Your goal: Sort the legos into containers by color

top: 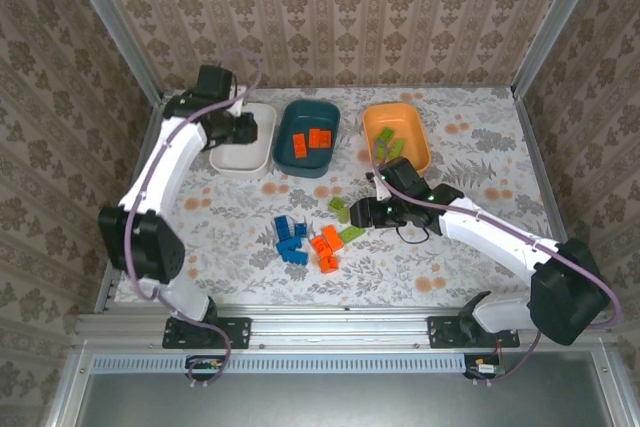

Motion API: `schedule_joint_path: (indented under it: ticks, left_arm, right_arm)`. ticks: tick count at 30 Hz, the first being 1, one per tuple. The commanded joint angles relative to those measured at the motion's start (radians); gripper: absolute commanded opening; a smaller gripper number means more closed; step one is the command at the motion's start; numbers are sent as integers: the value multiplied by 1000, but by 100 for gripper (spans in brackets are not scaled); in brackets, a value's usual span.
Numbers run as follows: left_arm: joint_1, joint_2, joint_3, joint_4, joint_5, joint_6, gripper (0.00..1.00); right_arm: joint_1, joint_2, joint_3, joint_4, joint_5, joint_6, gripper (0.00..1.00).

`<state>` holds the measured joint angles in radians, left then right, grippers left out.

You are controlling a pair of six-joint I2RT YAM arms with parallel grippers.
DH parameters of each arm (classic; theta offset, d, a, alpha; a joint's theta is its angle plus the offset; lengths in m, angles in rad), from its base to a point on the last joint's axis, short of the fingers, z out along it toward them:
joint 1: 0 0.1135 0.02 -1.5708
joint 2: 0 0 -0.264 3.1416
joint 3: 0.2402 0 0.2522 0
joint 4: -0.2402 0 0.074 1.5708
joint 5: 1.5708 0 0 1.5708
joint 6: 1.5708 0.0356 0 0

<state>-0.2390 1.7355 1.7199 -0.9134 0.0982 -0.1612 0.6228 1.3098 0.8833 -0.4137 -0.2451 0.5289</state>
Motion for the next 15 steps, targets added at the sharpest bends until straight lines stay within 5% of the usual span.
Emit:
schedule_joint_path:
  ticks: [1,15]
  left_arm:
    - [63,173,107,-96,11,55,16]
    - [126,649,487,-135,0,70,21]
  right_arm:
    - [33,-78,-37,6,41,17,55]
    - [78,-320,-203,-42,151,100,55]
